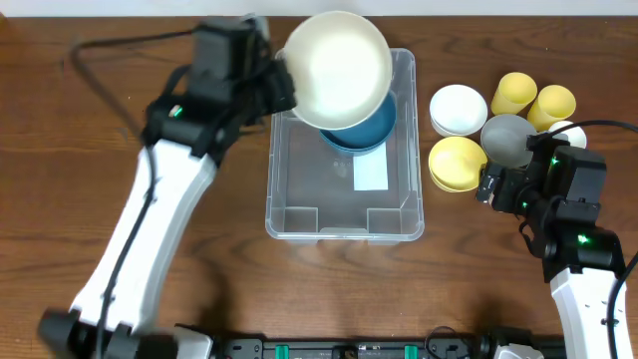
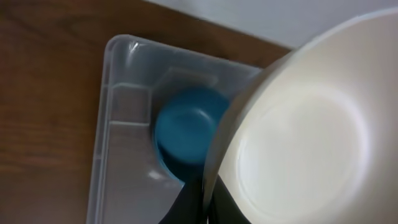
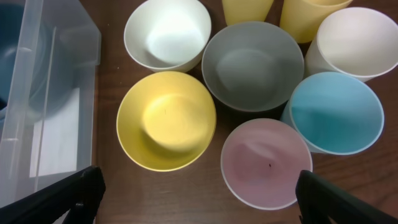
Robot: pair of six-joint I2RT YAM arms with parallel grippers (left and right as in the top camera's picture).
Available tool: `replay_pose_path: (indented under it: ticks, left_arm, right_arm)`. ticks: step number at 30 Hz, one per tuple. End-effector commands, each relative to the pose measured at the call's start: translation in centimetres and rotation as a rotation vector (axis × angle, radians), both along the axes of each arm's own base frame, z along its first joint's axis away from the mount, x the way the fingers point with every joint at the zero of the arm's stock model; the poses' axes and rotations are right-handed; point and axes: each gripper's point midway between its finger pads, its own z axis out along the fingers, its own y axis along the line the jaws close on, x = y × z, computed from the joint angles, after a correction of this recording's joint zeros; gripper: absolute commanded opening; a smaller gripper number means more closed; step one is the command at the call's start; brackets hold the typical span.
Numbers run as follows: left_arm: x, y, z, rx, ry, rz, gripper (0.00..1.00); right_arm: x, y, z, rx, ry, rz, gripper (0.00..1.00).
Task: Pack container
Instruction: 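Carry the cream bowl over the container and lower onto blue bowls, then open the left gripper and retract the left arm to the rear left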
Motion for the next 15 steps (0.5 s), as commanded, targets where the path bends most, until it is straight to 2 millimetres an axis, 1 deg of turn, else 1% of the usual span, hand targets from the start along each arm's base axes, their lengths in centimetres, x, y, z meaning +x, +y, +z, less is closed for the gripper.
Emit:
replay_pose_path:
  ticks: [1, 3, 5, 9, 11, 13, 15]
  left_arm:
    - [2.1, -0.5, -0.3, 0.101, -0.032, 0.015, 0.06]
    - [2.7, -1.2, -1.6, 0.118, -0.012, 0.01, 0.06]
    - [3.3, -1.8, -3.4, 0.13, 0.019, 0.002, 0.06]
    - [4.3, -2.3, -7.4, 0.144, 0.104, 0.014, 0.06]
    - [4.8, -2.5, -9.1, 0.154, 0.128, 0.012, 0.06]
    - [5.3, -2.9, -10.7, 0.163, 0.149, 0.007, 0.06]
    - [5.5, -3.2, -11.8, 0.17, 0.163, 0.002, 0.06]
  right_arm:
    - [0.2, 0.0, 0.6, -0.001, -0.017, 0.006, 0.99]
    - [0.2, 0.0, 0.6, -0.001, -0.017, 0.006, 0.99]
    - [0.2, 0.0, 0.6, -0.001, -0.017, 0.006, 0.99]
    - [0.2, 0.0, 0.6, -0.001, -0.017, 0.006, 0.99]
    - [0.2, 0.0, 0.6, -0.001, -0.017, 0.006, 0.99]
    - [0.2, 0.0, 0.7, -0.001, -0.017, 0.006, 0.99]
    - [0.2, 0.0, 0.6, -0.001, -0.017, 0.006, 0.99]
